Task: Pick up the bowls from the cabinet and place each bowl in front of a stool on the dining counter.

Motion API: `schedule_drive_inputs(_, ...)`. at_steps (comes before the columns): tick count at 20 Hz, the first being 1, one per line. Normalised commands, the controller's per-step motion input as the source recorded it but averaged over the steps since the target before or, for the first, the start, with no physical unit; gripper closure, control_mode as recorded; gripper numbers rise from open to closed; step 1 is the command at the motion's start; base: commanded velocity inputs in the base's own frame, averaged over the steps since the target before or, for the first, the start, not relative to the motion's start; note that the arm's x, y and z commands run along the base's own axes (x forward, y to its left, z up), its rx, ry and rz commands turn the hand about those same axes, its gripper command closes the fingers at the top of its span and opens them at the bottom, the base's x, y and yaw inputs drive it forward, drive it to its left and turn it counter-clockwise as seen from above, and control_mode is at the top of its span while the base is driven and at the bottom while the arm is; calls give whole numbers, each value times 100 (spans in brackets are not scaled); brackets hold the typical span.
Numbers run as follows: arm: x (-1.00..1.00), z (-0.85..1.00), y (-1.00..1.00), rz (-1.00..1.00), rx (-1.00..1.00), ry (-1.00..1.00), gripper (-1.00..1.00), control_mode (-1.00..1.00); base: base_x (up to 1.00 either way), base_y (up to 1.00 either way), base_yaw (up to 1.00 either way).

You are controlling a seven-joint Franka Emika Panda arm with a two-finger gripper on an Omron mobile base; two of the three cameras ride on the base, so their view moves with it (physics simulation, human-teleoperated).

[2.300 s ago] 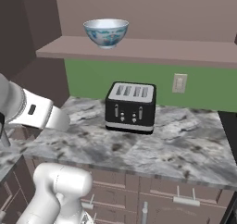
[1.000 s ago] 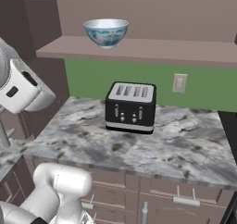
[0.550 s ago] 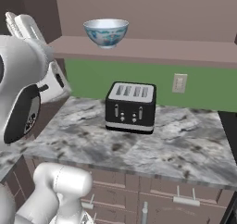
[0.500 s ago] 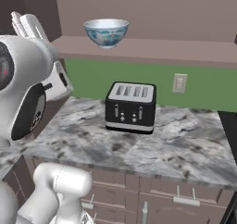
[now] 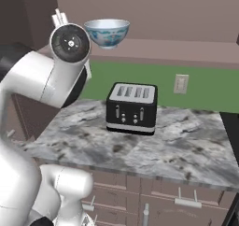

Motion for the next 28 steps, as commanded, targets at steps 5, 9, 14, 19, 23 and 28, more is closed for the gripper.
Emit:
schedule_drive_inputs(5,53,0,0,18,6,13,-100,-100,0,0,0)
schedule_drive_inputs(9,45,2,0,3,0,1,-100,-100,0,0,0)
schedule_drive_inputs(14,46,-1,0,0,0,0,-100,-100,0,0,0)
schedule_drive_inputs(19,69,-6,1,0,0,1,-100,-100,0,0,0)
schedule_drive_inputs(23,74,-13,4,0,0,5,-100,-100,0,0,0)
schedule_drive_inputs(28,67,-9,5,0,0,4,-100,-100,0,0,0)
